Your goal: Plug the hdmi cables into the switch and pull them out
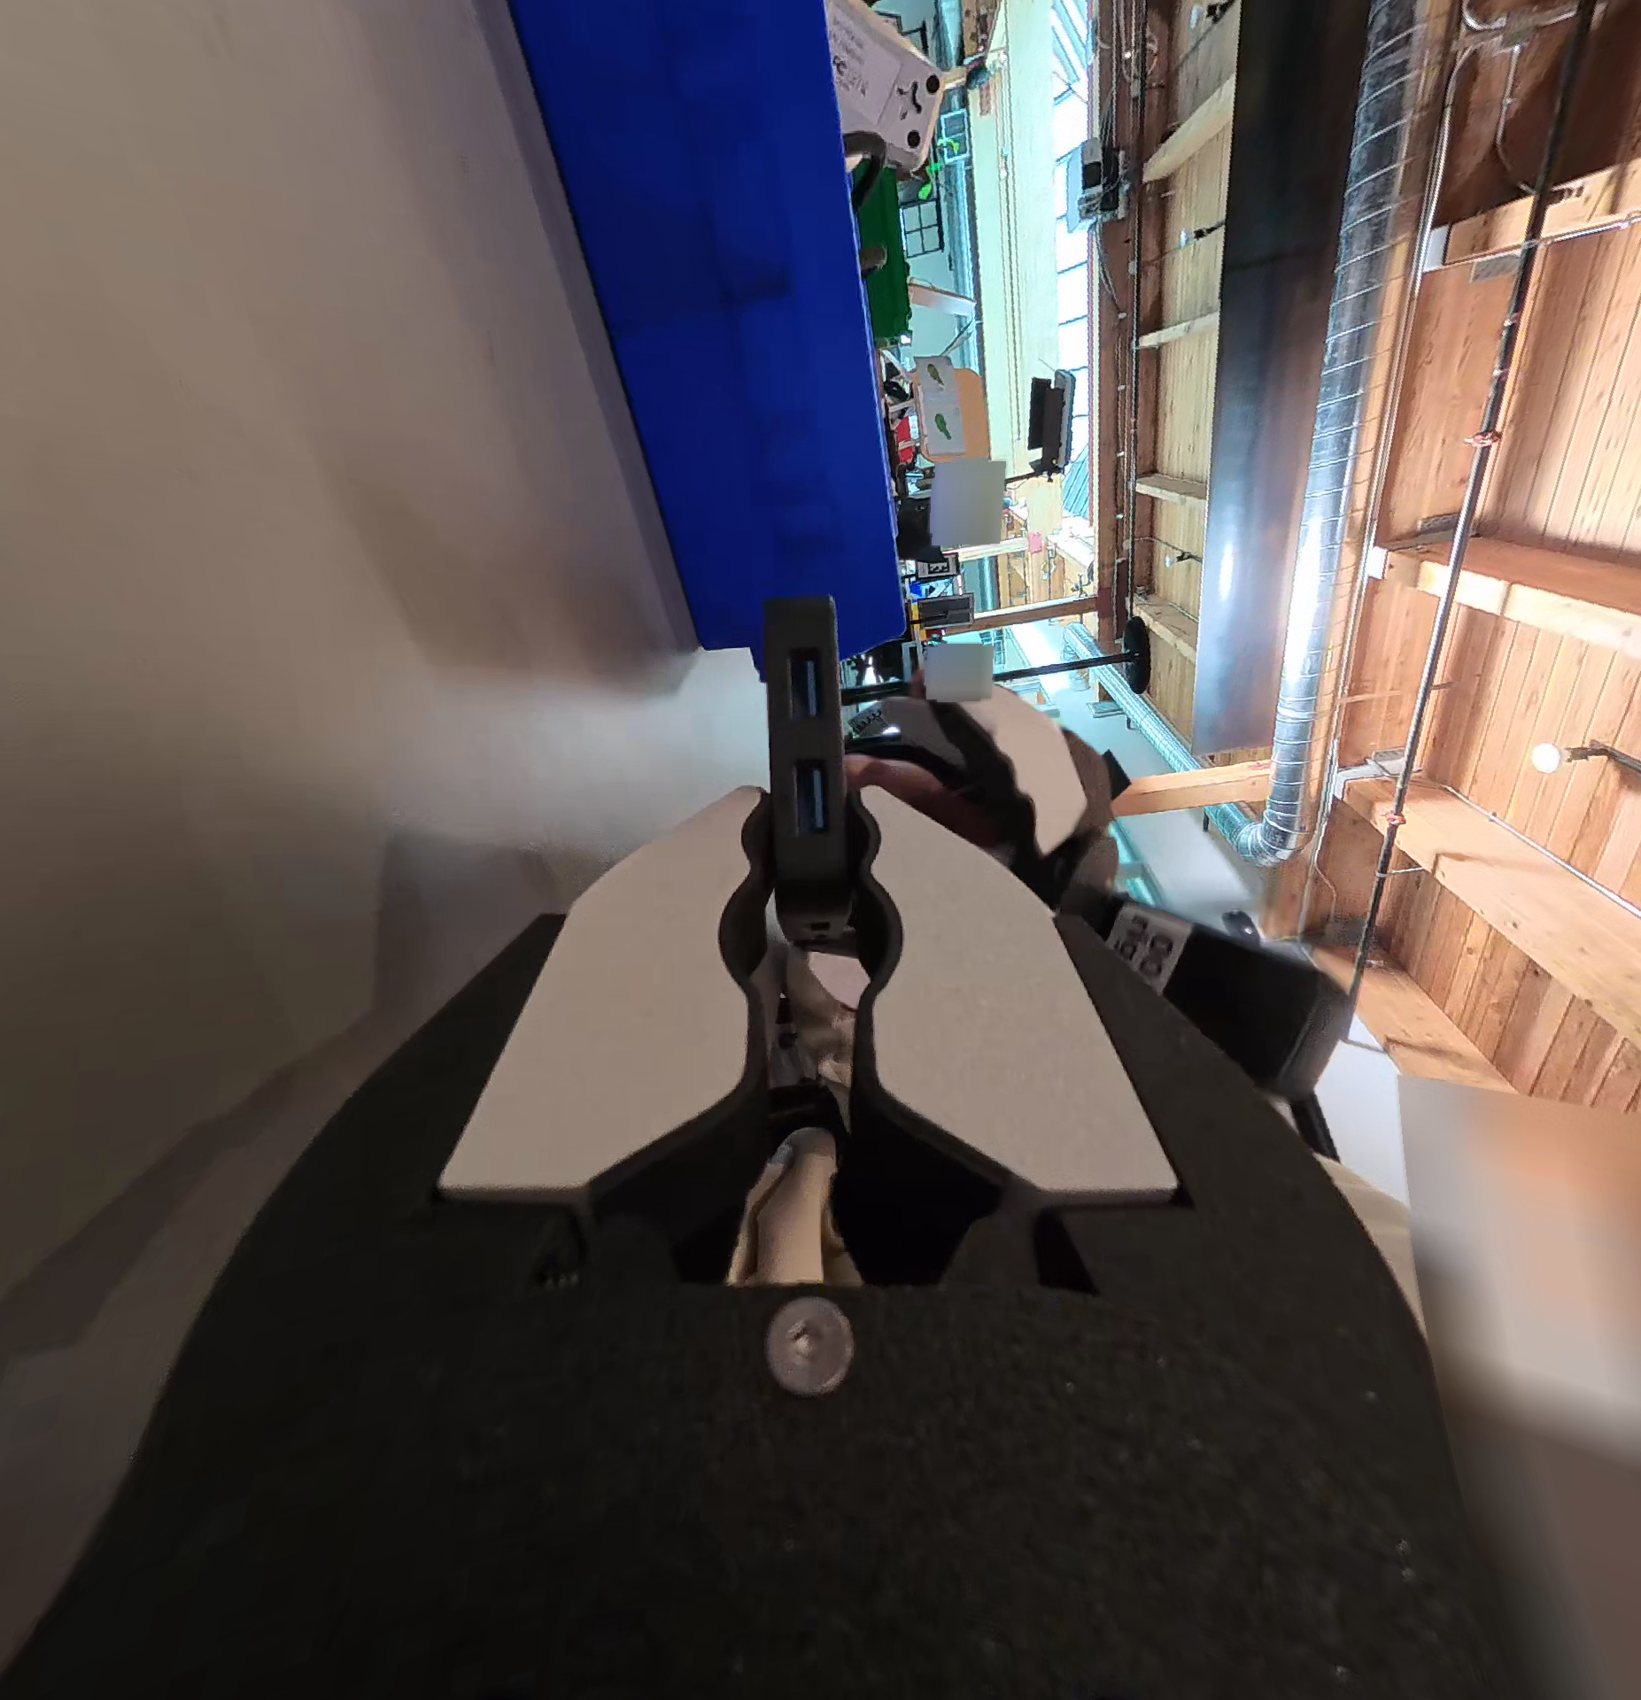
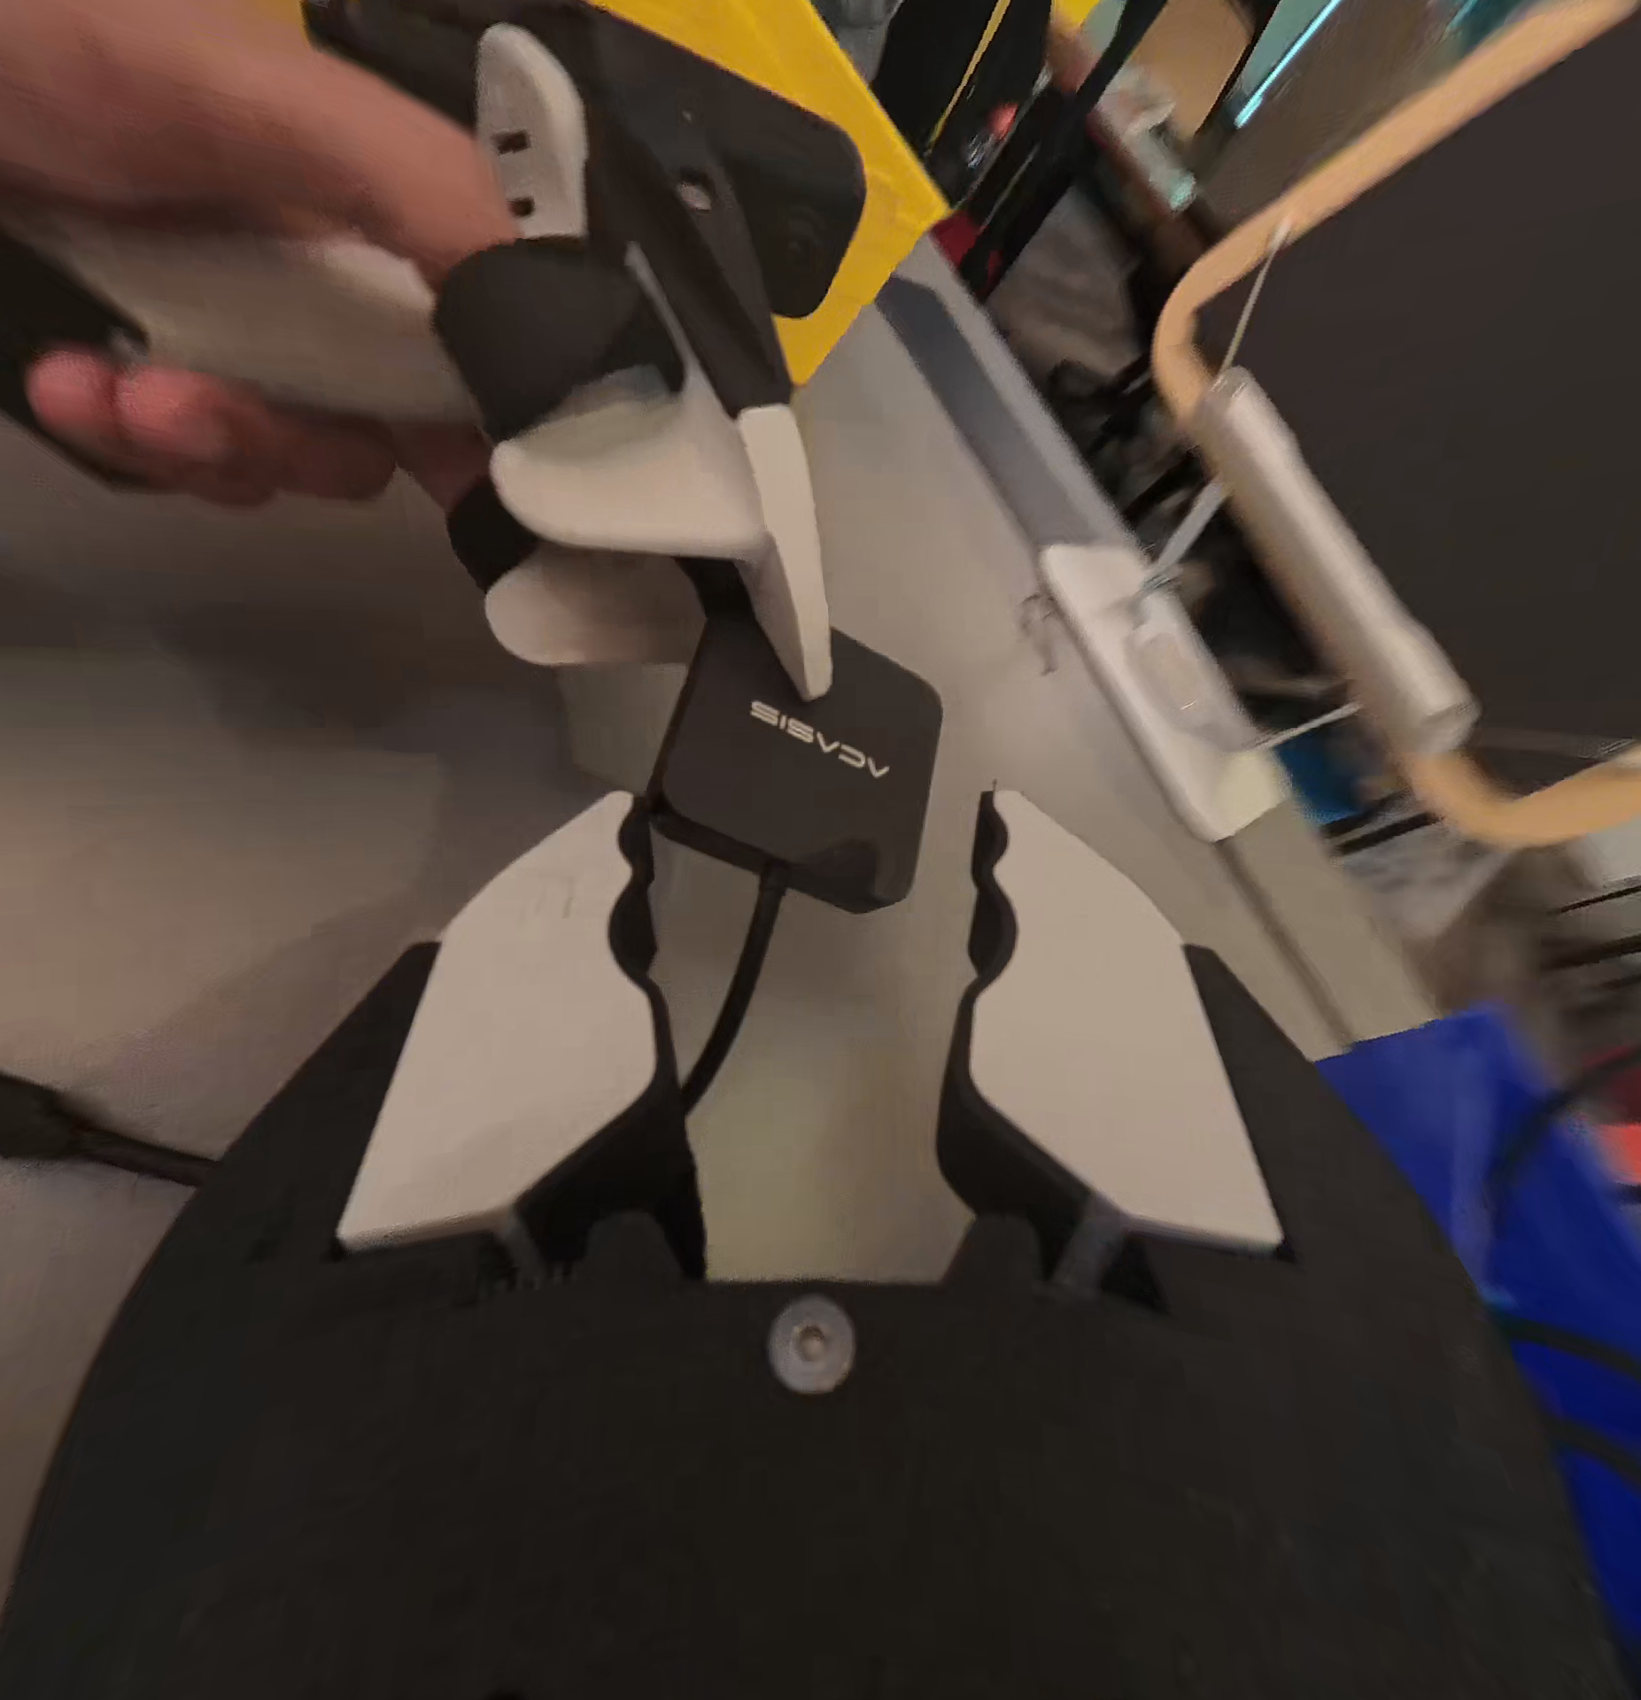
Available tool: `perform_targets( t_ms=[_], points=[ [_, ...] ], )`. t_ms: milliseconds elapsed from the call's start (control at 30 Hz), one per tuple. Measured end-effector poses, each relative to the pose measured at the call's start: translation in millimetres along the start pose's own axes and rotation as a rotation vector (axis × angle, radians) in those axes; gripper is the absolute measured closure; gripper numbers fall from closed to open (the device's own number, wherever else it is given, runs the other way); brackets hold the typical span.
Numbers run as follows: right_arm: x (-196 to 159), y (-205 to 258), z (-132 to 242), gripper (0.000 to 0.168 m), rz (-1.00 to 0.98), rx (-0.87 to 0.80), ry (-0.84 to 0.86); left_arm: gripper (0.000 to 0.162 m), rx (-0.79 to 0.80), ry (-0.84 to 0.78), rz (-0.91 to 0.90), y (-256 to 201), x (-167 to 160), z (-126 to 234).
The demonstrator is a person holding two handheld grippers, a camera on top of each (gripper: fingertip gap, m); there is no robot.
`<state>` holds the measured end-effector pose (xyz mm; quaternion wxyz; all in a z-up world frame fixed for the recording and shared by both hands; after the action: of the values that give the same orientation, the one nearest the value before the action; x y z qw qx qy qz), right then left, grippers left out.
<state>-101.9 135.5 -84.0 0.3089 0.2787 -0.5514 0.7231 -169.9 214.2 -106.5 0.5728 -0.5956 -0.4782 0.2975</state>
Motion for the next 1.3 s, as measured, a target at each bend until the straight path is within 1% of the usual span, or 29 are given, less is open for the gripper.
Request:
perform_targets(
  t_ms=[67,133,233,333,367,400,433,467,500,533,633,700,800,867,900,933,967,1000,1033,1067,1133,1167,1267,1300],
  points=[
    [4.7,4.8,4.3,0.102,0.216,-0.090,-0.037,0.148,-0.004,-0.011,0.010,-2.0,0.7,-0.5],
    [5.7,12.7,3.8,0.109,0.404,-0.173,-0.054,0.149,-0.005,-0.016,0.030,-2.7,0.0,-1.9],
    [0.3,21.7,-3.9,0.114,0.531,-0.217,-0.025,0.149,0.009,-0.026,0.054,-1.4,-1.9,-3.1],
    [-3.7,18.4,-11.8,0.113,0.594,-0.279,0.021,0.149,-0.023,-0.008,0.107,-3.8,-8.4,-8.0],
    [-3.0,17.6,-13.4,0.115,0.613,-0.297,0.017,0.149,-0.036,0.004,0.122,-5.9,-11.7,-11.8],
    [-2.5,18.6,-14.5,0.125,0.635,-0.302,0.015,0.149,-0.030,0.004,0.123,-7.2,-13.6,-14.4],
    [-1.2,16.1,-14.2,0.136,0.655,-0.347,0.011,0.148,-0.010,0.000,0.113,-7.8,-14.0,-15.1],
    [-1.4,14.2,-14.0,0.141,0.669,-0.365,0.003,0.147,0.000,0.004,0.102,-8.8,-13.8,-15.4],
    [-0.8,11.9,-12.7,0.151,0.670,-0.383,-0.009,0.146,-0.004,0.011,0.097,-10.2,-13.6,-16.2],
    [0.4,10.3,-11.1,0.154,0.668,-0.395,-0.014,0.146,-0.013,0.016,0.092,-11.7,-13.6,-17.1],
    [4.5,7.8,-9.5,0.154,0.629,-0.388,-0.009,0.143,0.001,0.043,0.032,-18.2,-14.0,-16.1],
    [9.8,7.3,-6.7,0.154,0.617,-0.384,-0.035,0.142,0.021,0.068,-0.018,-26.6,-17.4,-13.7],
    [20.5,9.3,0.5,0.154,0.590,-0.355,-0.097,0.138,0.090,0.096,-0.156,-43.6,-29.2,-5.7],
    [24.8,9.7,6.3,0.154,0.567,-0.358,-0.122,0.140,0.161,0.074,-0.299,-60.5,-40.5,8.3],
    [23.5,7.3,7.8,0.154,0.564,-0.376,-0.110,0.158,0.210,0.030,-0.411,-71.8,-46.2,19.7],
    [19.9,5.1,8.4,0.154,0.556,-0.378,-0.097,0.162,0.264,-0.031,-0.552,-84.8,-52.0,32.4],
    [15.2,2.7,9.2,0.154,0.535,-0.377,-0.083,0.162,0.340,-0.077,-0.687,-96.0,-59.2,44.9],
    [9.7,0.5,9.8,0.154,0.521,-0.376,-0.066,0.162,0.429,-0.104,-0.784,-103.5,-67.1,56.1],
    [4.0,-1.3,10.2,0.155,0.523,-0.372,-0.045,0.160,0.504,-0.118,-0.846,-108.6,-74.9,65.8],
    [-0.4,-4.1,10.6,0.154,0.520,-0.384,-0.027,0.151,0.547,-0.129,-0.905,-112.6,-82.7,73.8],
    [-6.9,-7.9,12.5,0.154,0.487,-0.379,-0.009,0.132,0.552,-0.158,-1.043,-119.6,-99.9,88.0],
    [-8.5,-9.1,14.4,0.154,0.469,-0.369,-0.008,0.126,0.532,-0.179,-1.087,-123.6,-108.4,94.1],
    [-8.2,-14.0,18.0,0.154,0.428,-0.370,-0.020,0.120,0.476,-0.282,-1.251,-143.5,-121.8,109.0],
    [-8.6,-14.6,18.4,0.154,0.413,-0.363,-0.022,0.122,0.493,-0.307,-1.304,-149.7,-123.8,113.1]
  ],
)
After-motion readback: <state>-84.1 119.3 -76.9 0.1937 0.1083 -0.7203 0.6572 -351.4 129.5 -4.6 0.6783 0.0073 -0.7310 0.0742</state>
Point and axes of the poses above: each gripper's, where its closed fingertips meet, z back along the fingers, x out of its top, y = z × x across the jaws, the point moved 5 cm from there along z, back along the fingers, and after that the axes turned 14 degrees about -x, right-handed, at the moved point
